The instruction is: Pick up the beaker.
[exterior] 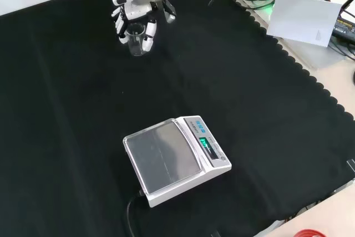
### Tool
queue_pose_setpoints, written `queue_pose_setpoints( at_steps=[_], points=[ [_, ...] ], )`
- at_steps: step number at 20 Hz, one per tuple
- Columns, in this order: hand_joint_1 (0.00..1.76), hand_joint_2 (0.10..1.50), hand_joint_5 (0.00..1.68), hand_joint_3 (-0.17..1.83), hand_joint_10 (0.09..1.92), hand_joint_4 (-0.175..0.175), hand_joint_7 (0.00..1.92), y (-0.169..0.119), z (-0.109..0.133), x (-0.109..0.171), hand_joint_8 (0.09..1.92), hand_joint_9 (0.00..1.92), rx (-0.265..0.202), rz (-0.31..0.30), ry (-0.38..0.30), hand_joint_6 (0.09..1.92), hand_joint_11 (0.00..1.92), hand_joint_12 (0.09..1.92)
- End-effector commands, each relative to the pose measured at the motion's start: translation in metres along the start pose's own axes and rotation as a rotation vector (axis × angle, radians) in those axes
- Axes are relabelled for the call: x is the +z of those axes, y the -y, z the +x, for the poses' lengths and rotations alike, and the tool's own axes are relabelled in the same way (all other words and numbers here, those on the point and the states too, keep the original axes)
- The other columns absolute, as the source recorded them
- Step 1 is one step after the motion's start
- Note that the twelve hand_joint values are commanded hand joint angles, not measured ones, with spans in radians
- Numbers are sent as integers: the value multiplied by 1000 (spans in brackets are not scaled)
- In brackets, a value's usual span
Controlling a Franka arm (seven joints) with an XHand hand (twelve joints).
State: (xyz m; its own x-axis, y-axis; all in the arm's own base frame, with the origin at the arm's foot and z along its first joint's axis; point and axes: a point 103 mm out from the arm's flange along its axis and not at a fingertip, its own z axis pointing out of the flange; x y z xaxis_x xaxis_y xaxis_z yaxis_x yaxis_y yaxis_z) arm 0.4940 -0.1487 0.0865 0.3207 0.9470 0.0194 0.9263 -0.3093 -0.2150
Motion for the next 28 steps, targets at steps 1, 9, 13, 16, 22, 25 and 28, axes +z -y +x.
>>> queue_pose_setpoints(
  at_steps=[1, 9, 13, 16, 22, 25, 28],
  points=[
    [971, 615, 978, 472, 678, 175, 770, 1, -1, -3, 906, 843, -3, -9, 5, 780, 340, 1495],
    [1002, 597, 996, 514, 678, 175, 783, -1, 2, -2, 917, 857, -8, 23, 17, 778, 369, 1481],
    [969, 562, 743, 533, 700, 147, 673, -5, 1, 4, 917, 786, -19, 119, 20, 886, 328, 1497],
    [948, 517, 380, 530, 763, 81, 534, -6, 2, 9, 918, 693, -18, 167, 48, 801, 300, 1525],
    [1037, 470, 281, 578, 751, 45, 541, -2, 0, 9, 923, 790, -9, 122, 38, 594, 579, 1386],
    [1117, 446, 421, 695, 667, 51, 712, 0, -4, 7, 915, 1001, -4, 109, 30, 824, 831, 1224],
    [1189, 429, 571, 807, 625, 51, 843, 2, -7, 2, 949, 1149, 8, 69, 24, 1043, 1022, 1110]
  ],
)
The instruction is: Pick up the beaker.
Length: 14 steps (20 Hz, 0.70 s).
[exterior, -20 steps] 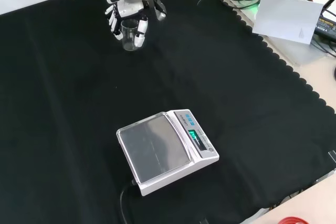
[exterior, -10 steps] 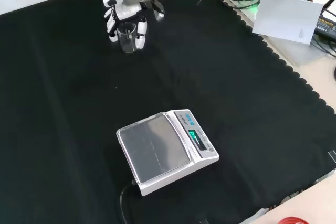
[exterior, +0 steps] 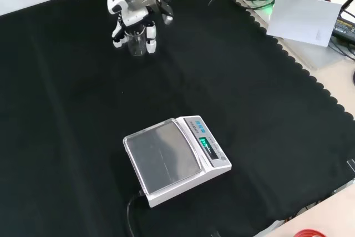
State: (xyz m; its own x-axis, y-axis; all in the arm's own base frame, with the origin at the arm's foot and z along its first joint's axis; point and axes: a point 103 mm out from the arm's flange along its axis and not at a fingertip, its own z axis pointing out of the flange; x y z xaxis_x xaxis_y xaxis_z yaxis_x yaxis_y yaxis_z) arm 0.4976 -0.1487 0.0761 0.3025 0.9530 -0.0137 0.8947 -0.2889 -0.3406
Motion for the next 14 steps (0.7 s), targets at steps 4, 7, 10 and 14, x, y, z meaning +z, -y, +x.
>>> queue_pose_setpoints(
  at_steps=[4, 7, 10, 14],
  points=[
    [1252, 463, 842, 804, 563, -20, 1027, 10, -9, -8, 993, 1335, 39, -131, -36, 1057, 1406, 805],
    [1205, 666, 1133, 637, 543, -131, 1087, 10, -8, -7, 993, 1389, 42, -134, -40, 825, 1522, 693],
    [1194, 700, 1214, 594, 532, -133, 1109, 9, -8, -6, 988, 1405, 45, -138, -44, 732, 1546, 659],
    [1192, 691, 1235, 604, 529, -126, 1124, 9, -8, -6, 988, 1410, 46, -137, -45, 707, 1547, 653]
  ],
)
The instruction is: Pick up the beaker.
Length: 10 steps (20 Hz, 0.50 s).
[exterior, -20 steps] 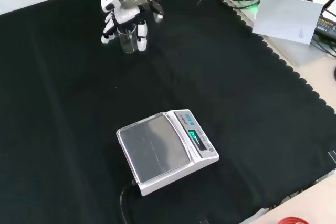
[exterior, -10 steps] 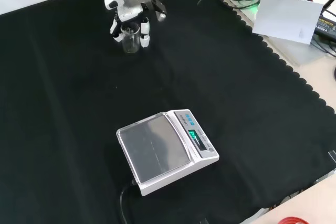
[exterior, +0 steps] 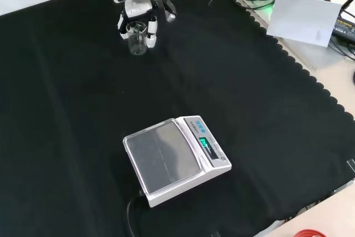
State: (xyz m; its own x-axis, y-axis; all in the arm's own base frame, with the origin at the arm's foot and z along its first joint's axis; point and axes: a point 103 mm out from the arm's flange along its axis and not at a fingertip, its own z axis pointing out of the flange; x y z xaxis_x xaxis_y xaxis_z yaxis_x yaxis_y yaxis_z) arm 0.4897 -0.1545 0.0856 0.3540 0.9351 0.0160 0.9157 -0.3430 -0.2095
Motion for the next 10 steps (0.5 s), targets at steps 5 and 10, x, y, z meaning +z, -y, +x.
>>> queue_pose_setpoints(
  at_steps=[5, 10],
  points=[
    [1188, 680, 1240, 625, 527, -110, 1135, 0, 1, 0, 987, 1413, 1, 3, -2, 708, 1543, 653],
    [1188, 678, 1241, 629, 527, -108, 1137, 3, 10, -24, 988, 1415, -16, -21, 3, 708, 1542, 653]
  ],
)
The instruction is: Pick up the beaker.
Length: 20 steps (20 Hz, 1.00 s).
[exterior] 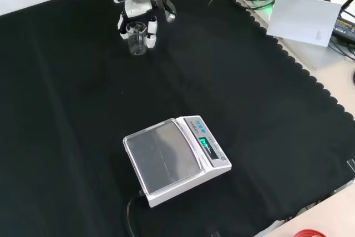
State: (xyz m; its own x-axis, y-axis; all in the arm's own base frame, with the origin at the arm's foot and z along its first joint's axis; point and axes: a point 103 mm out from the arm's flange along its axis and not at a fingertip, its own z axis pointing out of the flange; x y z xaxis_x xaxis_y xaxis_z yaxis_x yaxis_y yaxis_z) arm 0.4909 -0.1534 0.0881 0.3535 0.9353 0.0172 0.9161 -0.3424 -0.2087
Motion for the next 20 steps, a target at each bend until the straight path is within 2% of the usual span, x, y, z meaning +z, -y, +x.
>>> queue_pose_setpoints(
  at_steps=[1, 8, 11, 15, 20],
  points=[
    [1188, 677, 1241, 629, 527, -108, 1138, 4, 12, -30, 988, 1415, -23, -30, 8, 708, 1542, 653],
    [1187, 673, 1242, 638, 528, -102, 1144, 16, 45, -81, 992, 1420, -87, -76, 30, 710, 1542, 654],
    [1186, 671, 1243, 642, 529, -99, 1147, 18, 69, -102, 993, 1422, -132, -87, 51, 710, 1542, 655],
    [1185, 669, 1243, 645, 530, -97, 1151, 23, 120, -126, 994, 1425, -196, -113, 59, 711, 1543, 655],
    [1185, 667, 1244, 647, 531, -94, 1155, 36, 204, -138, 995, 1428, -288, -120, 69, 711, 1543, 655]
  ],
)
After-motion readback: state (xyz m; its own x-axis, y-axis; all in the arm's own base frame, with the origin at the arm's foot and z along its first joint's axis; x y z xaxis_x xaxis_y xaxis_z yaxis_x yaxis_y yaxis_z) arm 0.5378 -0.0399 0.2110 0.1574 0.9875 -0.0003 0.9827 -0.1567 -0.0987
